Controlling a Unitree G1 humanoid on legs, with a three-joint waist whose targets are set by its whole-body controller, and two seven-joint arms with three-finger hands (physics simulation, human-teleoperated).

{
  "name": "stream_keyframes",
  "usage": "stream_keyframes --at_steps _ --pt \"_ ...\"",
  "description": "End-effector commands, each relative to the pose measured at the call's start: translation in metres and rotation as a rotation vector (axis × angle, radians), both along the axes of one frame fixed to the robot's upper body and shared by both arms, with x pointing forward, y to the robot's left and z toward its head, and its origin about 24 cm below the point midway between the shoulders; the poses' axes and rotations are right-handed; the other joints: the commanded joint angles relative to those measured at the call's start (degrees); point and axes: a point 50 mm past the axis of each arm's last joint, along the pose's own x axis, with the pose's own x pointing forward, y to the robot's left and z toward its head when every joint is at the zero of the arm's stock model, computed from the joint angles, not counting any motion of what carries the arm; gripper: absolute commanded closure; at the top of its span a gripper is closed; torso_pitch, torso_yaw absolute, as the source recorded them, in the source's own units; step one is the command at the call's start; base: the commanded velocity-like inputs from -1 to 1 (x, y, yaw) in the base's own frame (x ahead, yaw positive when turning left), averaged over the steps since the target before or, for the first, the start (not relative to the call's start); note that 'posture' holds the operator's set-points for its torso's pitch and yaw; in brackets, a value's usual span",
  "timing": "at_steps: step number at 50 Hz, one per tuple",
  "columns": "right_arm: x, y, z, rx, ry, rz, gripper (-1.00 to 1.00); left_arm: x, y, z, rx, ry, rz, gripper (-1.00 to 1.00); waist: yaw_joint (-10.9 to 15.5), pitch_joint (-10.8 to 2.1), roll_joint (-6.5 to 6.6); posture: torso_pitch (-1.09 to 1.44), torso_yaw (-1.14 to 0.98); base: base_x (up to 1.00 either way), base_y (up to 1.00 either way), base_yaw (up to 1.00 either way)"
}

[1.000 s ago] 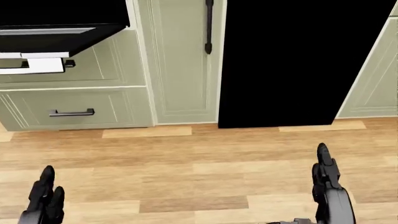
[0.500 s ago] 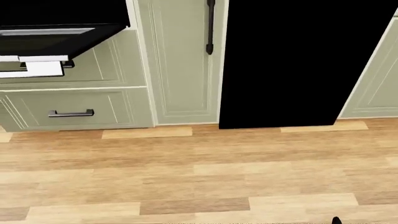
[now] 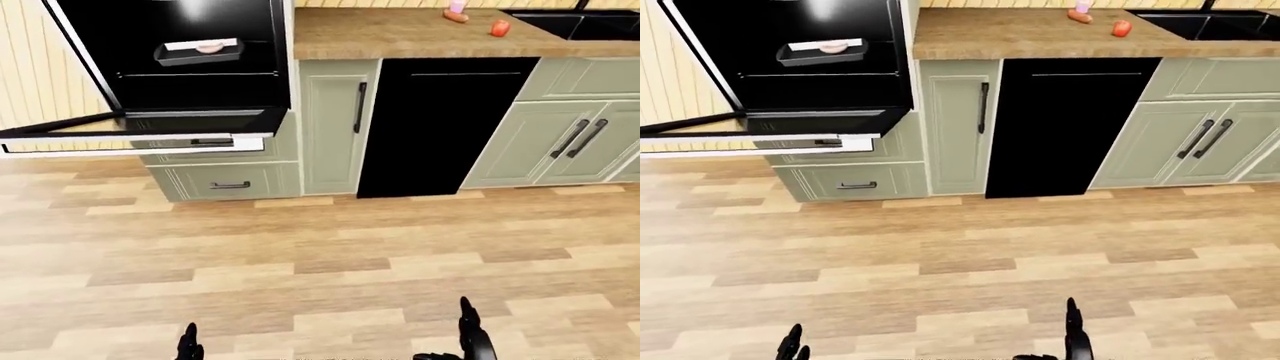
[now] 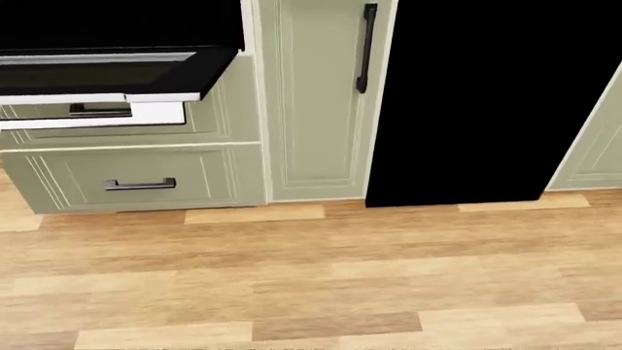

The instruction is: Close the oven door.

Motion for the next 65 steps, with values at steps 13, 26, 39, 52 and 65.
stream_keyframes --at_steps 13,26,39,52,65 --pt "0.005 -0.011 0.007 -0.041 -0.027 -0.006 -1.0 0.008 0.018 0.01 0.036 -0.055 0.036 -1.0 -0.6 -0.72 0.93 0.0 0.0 0.02 0.34 0.0" --pt "0.006 -0.012 0.007 -0.041 -0.028 0.003 -1.0 0.0 0.02 0.006 0.022 -0.017 0.049 -1.0 0.4 0.31 2.62 0.0 0.0 0.18 0.39 0.0" --pt "0.006 -0.01 0.006 -0.031 -0.026 0.01 -1.0 0.003 0.019 0.007 0.022 -0.019 0.043 -1.0 -1.0 -0.42 0.01 0.0 0.0 0.22 0.43 0.0" --pt "0.006 -0.009 0.006 -0.017 -0.034 0.007 -1.0 0.003 0.02 0.007 0.018 -0.027 0.05 -1.0 1.0 0.68 2.58 0.0 0.0 0.24 0.49 0.0" --pt "0.007 -0.01 0.007 -0.006 -0.041 -0.002 -1.0 0.004 0.021 0.008 0.019 -0.032 0.054 -1.0 -1.0 -0.35 0.01 0.0 0.0 0.24 0.68 0.0"
